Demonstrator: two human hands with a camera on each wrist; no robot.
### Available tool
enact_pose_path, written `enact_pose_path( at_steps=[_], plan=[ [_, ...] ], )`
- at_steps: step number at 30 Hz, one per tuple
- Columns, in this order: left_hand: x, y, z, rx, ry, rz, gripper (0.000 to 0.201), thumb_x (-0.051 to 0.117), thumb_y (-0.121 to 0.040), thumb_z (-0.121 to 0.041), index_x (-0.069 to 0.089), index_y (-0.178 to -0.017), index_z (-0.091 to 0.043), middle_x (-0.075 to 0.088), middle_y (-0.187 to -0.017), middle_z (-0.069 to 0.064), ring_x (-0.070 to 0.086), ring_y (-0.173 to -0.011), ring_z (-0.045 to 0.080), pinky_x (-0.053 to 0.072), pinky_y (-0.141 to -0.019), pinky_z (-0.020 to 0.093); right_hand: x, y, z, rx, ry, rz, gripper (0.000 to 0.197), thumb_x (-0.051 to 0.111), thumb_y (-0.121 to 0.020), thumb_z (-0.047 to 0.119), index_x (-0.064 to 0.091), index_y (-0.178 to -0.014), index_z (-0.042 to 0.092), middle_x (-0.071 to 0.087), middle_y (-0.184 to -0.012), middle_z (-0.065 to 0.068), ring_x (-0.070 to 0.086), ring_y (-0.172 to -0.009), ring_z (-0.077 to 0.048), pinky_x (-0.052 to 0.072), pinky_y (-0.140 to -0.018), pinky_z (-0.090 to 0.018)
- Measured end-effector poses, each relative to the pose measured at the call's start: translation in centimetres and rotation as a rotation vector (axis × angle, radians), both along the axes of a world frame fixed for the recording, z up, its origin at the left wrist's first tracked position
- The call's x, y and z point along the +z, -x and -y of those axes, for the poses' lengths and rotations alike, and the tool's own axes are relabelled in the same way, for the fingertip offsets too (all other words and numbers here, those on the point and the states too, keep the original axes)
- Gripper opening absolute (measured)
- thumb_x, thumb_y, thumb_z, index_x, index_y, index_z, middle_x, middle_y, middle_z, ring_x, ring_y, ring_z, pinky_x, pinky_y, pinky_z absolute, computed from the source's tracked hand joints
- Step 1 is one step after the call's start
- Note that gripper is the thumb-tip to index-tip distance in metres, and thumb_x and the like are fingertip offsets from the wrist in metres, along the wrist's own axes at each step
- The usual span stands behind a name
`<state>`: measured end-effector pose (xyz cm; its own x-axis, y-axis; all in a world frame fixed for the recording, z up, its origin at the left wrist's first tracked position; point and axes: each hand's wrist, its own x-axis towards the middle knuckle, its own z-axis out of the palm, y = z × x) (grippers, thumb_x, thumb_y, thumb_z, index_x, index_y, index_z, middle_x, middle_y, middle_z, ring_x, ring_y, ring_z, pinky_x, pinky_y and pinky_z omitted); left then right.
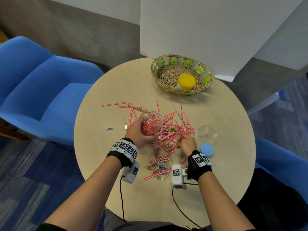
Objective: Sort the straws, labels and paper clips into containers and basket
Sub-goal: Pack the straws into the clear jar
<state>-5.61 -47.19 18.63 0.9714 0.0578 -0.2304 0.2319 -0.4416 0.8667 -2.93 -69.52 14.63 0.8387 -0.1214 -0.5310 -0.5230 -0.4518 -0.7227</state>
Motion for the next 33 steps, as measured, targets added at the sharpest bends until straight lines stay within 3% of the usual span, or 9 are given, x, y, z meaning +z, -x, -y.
enact_pose_path(
  at_steps=[5, 9, 11, 13, 15, 18, 21, 27, 33],
  plan=[
    [0.2, 0.0, -0.2, 0.017, 0.006, 0.005, 0.078, 0.093, -0.065, -0.032, 0.054, -0.132, -0.018, 0.065, -0.106, -0.009, 0.064, -0.099, 0.014, 0.054, -0.093, 0.033, 1.9, -0.6, -0.1, 0.231, 0.353, 0.098, 0.026, 0.040, -0.103, 0.015, 0.066, -0.101, 0.014, 0.064, -0.093, -0.009, 0.056, -0.080, -0.024, 0.048, -0.075, -0.037],
    [0.0, 0.0, -0.9, 0.041, -0.004, -0.006, 0.077, 0.093, -0.063, -0.035, 0.056, -0.128, -0.017, 0.066, -0.108, -0.006, 0.065, -0.102, 0.018, 0.056, -0.093, 0.037, 2.5, -2.9, -1.1, 0.440, 0.425, 0.026, 0.027, 0.040, -0.101, 0.016, 0.055, -0.122, 0.010, 0.059, -0.119, -0.011, 0.058, -0.104, -0.029, 0.050, -0.093, -0.044],
    [-0.2, -0.1, -1.4, 0.052, -0.011, -0.010, 0.075, 0.094, -0.062, -0.036, 0.057, -0.124, -0.019, 0.067, -0.106, -0.006, 0.066, -0.101, 0.018, 0.056, -0.092, 0.038, 2.7, -3.7, -1.7, 0.566, 0.483, -0.055, 0.027, 0.043, -0.099, 0.028, 0.061, -0.108, 0.011, 0.061, -0.107, -0.010, 0.059, -0.103, -0.029, 0.049, -0.094, -0.040],
    [-0.2, -0.2, -1.9, 0.062, -0.005, -0.005, 0.075, 0.094, -0.061, -0.036, 0.057, -0.124, -0.019, 0.068, -0.106, -0.005, 0.066, -0.101, 0.018, 0.055, -0.093, 0.039, 3.0, -4.1, -1.9, 0.569, 0.494, -0.046, 0.043, 0.040, -0.101, 0.047, 0.053, -0.075, 0.015, 0.053, -0.075, -0.004, 0.054, -0.075, -0.022, 0.047, -0.076, -0.030],
    [-0.2, -0.2, -2.4, 0.076, 0.002, -0.001, 0.074, 0.094, -0.061, -0.036, 0.057, -0.123, -0.019, 0.068, -0.107, -0.004, 0.066, -0.101, 0.019, 0.055, -0.093, 0.039, 3.2, -4.2, -1.8, 0.499, 0.400, -0.018, 0.054, 0.030, -0.103, 0.053, 0.046, -0.067, 0.017, 0.049, -0.067, -0.001, 0.050, -0.064, -0.020, 0.045, -0.068, -0.028],
    [-0.3, -0.2, -3.0, 0.100, -0.005, 0.009, 0.075, 0.094, -0.060, -0.038, 0.058, -0.123, -0.018, 0.069, -0.109, -0.002, 0.066, -0.101, 0.020, 0.055, -0.092, 0.039, 3.1, -4.1, -0.9, 0.537, 0.285, 0.027, 0.048, 0.025, -0.106, 0.046, 0.054, -0.081, 0.016, 0.057, -0.077, -0.004, 0.055, -0.072, -0.021, 0.048, -0.082, -0.038],
    [-0.3, -0.4, -3.5, 0.122, -0.014, 0.013, 0.074, 0.094, -0.060, -0.037, 0.058, -0.122, -0.018, 0.067, -0.104, -0.005, 0.066, -0.099, 0.019, 0.055, -0.090, 0.036, 3.4, -4.5, 0.1, 0.579, 0.271, 0.072, 0.038, 0.034, -0.106, 0.035, 0.058, -0.100, 0.007, 0.057, -0.083, -0.006, 0.054, -0.075, -0.021, 0.047, -0.077, -0.035],
    [-0.4, -0.6, -3.3, 0.121, -0.016, 0.001, 0.078, 0.094, -0.060, -0.040, 0.057, -0.125, -0.017, 0.069, -0.110, -0.001, 0.067, -0.101, 0.020, 0.056, -0.091, 0.041, 5.5, -7.0, -0.3, 0.286, -0.002, 0.182, 0.033, 0.039, -0.101, 0.012, 0.052, -0.070, 0.014, 0.053, -0.067, -0.003, 0.053, -0.068, -0.021, 0.046, -0.078, -0.044],
    [-0.4, -0.5, -3.4, 0.107, -0.021, -0.007, 0.080, 0.093, -0.059, -0.040, 0.056, -0.127, -0.016, 0.068, -0.113, 0.001, 0.066, -0.103, 0.021, 0.056, -0.093, 0.041, 5.5, -7.8, -4.4, 0.551, 0.238, 0.294, 0.028, 0.035, -0.103, 0.020, 0.059, -0.090, 0.015, 0.062, -0.080, -0.002, 0.058, -0.073, -0.022, 0.042, -0.068, -0.032]
  ],
)
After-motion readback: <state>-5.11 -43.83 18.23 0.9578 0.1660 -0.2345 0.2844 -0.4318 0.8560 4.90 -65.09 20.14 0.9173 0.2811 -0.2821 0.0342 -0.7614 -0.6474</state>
